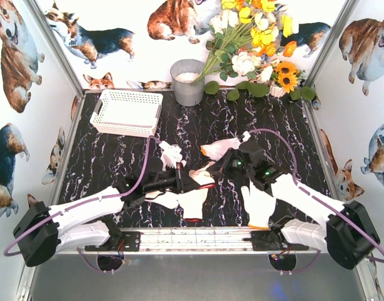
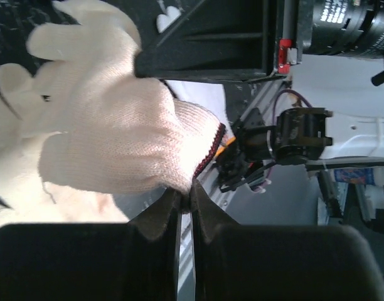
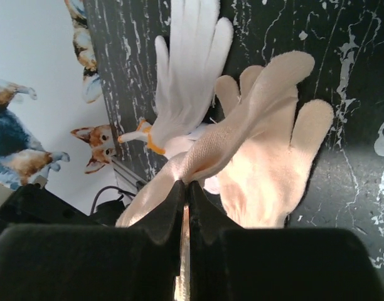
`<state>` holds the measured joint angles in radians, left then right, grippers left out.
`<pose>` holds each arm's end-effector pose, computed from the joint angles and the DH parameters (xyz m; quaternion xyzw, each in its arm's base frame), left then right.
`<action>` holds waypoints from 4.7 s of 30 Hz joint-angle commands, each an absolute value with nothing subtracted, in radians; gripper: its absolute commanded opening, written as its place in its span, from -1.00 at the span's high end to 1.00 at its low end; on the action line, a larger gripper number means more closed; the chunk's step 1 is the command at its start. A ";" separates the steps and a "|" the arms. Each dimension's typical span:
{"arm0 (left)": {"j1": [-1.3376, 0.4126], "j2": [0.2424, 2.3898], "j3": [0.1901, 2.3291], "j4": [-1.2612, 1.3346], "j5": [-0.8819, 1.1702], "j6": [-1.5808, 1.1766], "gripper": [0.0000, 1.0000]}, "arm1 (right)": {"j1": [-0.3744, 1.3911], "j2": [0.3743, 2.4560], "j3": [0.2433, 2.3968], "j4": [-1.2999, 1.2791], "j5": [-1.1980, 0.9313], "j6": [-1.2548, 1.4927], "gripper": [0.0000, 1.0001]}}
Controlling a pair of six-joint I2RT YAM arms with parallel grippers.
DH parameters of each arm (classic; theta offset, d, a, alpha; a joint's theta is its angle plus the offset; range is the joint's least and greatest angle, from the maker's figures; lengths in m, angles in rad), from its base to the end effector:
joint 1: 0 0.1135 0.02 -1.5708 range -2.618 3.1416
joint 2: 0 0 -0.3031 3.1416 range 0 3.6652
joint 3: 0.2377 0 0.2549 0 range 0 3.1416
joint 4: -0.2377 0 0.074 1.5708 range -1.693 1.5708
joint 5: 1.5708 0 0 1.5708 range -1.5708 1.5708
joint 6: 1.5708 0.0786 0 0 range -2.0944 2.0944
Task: Put the gloves into the storage basket
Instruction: Pair the glove with the glove, then adjust the glove at the center of the board.
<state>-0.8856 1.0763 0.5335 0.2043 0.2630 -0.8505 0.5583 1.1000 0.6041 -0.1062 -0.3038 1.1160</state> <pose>0.1491 -0.2148 0.2539 0.0900 0.8076 -0.5063 0.2886 0.2011 0.1533 0.2341 0.1731 0.8604 0.4315 0.2087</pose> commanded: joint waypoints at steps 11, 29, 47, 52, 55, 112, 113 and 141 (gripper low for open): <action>-0.682 1.063 0.674 -0.077 0.371 -0.622 1.00 | 0.591 1.261 0.666 0.240 -0.287 1.053 1.00; -0.651 1.113 0.534 -0.025 0.473 -0.637 1.00 | 0.665 1.391 0.532 0.404 -0.233 1.021 1.00; -0.669 1.225 0.478 0.029 0.617 -0.669 1.00 | 0.736 1.360 0.488 0.278 -0.207 1.002 1.00; -0.689 1.218 0.458 0.031 0.616 -0.684 1.00 | 0.756 1.330 0.490 0.215 -0.184 1.005 1.00; -0.701 1.213 0.443 0.025 0.601 -0.691 1.00 | 0.773 1.309 0.488 0.199 -0.175 1.016 1.00; -0.779 1.061 0.276 0.151 0.524 -0.867 -0.49 | 0.906 1.014 0.379 -0.103 -0.212 1.165 0.05; -0.779 1.067 0.276 0.156 0.526 -0.867 -0.49 | 0.910 1.031 0.380 -0.098 -0.212 1.162 0.08; -0.816 1.153 0.248 0.187 0.492 -0.866 0.54 | 0.959 1.220 0.370 0.039 -0.202 1.228 0.85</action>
<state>-0.8082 1.1549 0.2481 0.2047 0.5125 -0.8867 0.9520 1.2270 0.3630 -0.0170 -0.2150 1.2076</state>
